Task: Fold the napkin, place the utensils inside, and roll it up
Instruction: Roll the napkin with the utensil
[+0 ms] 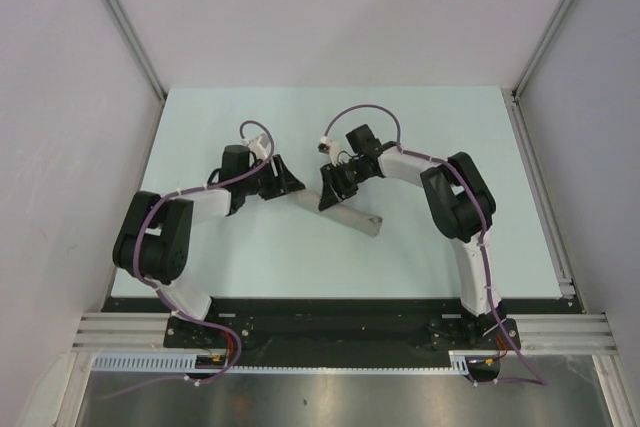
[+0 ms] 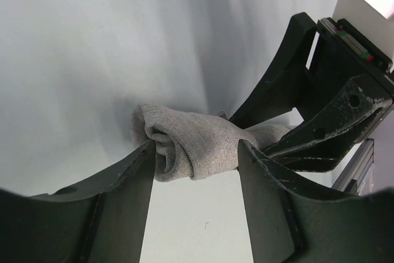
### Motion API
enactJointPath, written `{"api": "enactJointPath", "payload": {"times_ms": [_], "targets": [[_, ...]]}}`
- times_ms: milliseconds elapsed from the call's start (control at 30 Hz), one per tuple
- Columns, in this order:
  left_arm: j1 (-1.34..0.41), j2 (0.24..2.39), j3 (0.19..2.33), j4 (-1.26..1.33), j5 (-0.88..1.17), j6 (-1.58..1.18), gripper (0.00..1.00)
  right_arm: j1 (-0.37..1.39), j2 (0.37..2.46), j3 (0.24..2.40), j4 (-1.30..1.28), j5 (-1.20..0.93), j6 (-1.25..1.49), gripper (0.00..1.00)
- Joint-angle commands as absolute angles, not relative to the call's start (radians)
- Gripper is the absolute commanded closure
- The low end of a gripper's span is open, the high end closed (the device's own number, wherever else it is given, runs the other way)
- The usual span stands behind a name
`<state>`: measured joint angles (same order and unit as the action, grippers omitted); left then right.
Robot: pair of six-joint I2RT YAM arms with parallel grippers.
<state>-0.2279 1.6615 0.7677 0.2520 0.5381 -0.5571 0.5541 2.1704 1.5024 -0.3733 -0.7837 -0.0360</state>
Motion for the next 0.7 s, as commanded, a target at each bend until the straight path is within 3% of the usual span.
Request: {"api": "enactJointPath", "payload": {"times_ms": [0, 133, 167, 267, 367, 500, 667], "targets": [[-0.239, 1.701, 0.767, 0.343, 0.577, -0.548, 0.4, 0.563, 2.272, 1.503, -0.403, -0.749, -0.037, 0.49], [-0.239, 1.743, 0.779, 0.373, 0.589, -0.572, 0.51, 0.557, 2.272, 1.508, -0.405, -0.732, -0.028, 0.49], [-0.239, 1.747, 0.781, 0.38, 0.591, -0.575, 0.62, 0.554, 2.272, 1.509, -0.405, -0.723, -0.025, 0.49], [-0.239, 1.769, 0.795, 0.387, 0.581, -0.595, 0.79, 0.552, 2.247, 1.508, -0.394, -0.605, -0.005, 0.46], [-0.239, 1.796, 0.824, 0.379, 0.578, -0.618, 0.88, 0.552, 2.156, 1.448, -0.313, -0.506, 0.02, 0.4], [-0.239, 1.824, 0.863, 0.367, 0.568, -0.655, 0.94, 0.561, 2.004, 1.358, -0.177, -0.413, 0.014, 0.37], [-0.239, 1.861, 0.913, 0.321, 0.563, -0.663, 0.96, 0.667, 1.815, 1.195, -0.026, -0.092, -0.116, 0.3]]}}
